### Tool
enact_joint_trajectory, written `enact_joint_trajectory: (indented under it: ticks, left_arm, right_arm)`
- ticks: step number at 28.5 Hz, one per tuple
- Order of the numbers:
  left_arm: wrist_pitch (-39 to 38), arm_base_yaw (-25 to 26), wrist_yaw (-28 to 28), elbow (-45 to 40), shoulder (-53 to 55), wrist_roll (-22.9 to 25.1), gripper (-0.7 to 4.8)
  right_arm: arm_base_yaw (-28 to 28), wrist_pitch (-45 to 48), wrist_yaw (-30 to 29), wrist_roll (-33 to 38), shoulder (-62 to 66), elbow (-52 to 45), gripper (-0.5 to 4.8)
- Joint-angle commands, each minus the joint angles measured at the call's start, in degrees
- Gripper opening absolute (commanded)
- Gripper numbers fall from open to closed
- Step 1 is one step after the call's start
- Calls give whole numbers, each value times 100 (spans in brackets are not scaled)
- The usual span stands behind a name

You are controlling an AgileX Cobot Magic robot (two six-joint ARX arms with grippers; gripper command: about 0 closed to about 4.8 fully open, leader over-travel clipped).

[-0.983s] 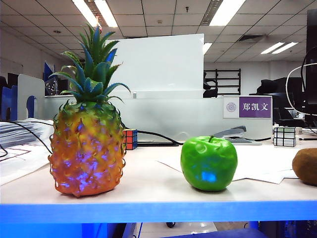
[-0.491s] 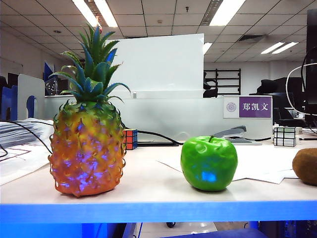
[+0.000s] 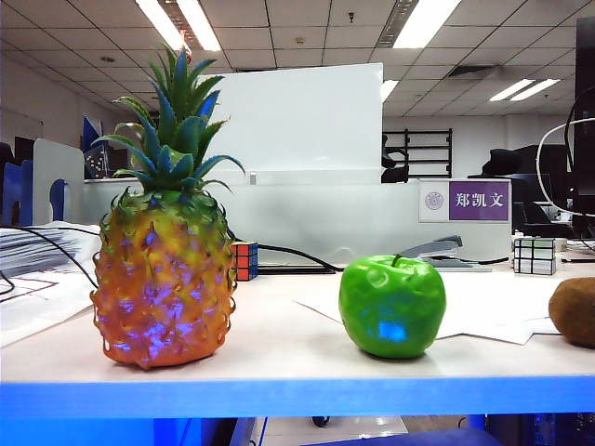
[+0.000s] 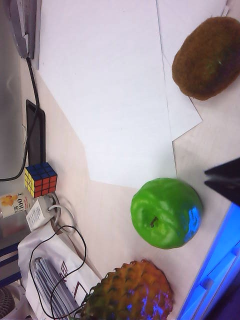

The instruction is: Arrange all the fruits from large to small from left to right in a row.

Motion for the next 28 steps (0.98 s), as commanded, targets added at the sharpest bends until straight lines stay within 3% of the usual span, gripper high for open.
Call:
enact_joint_trajectory:
  ticks: [1,5,11,18,22,28]
  left_arm:
    - [68,9,-22,4,-9,0,-4]
    - [68,9,-22,4,-9,0,-4]
    - [68,9,-22,4,-9,-2,-4]
    - [68,9,-22,4,-9,0,-4]
    - [68,9,-22,4,-9,0,-4]
    - [68,9,-22,4,-9,0,-4]
  right_arm:
    - [-2,83,11,-44,-9,13,-5]
    - [-11,339,461,-1143,-9,-22,-5]
    - [-20,1495,1784,-1266,-9,-470,-5]
    - [-55,2218,1847,-916,-11,-946,-6]
    - [-466,2149,1836,-358,-11,-1062,-5]
    - [-800,2170,1829,-302,-11,-1062,-5]
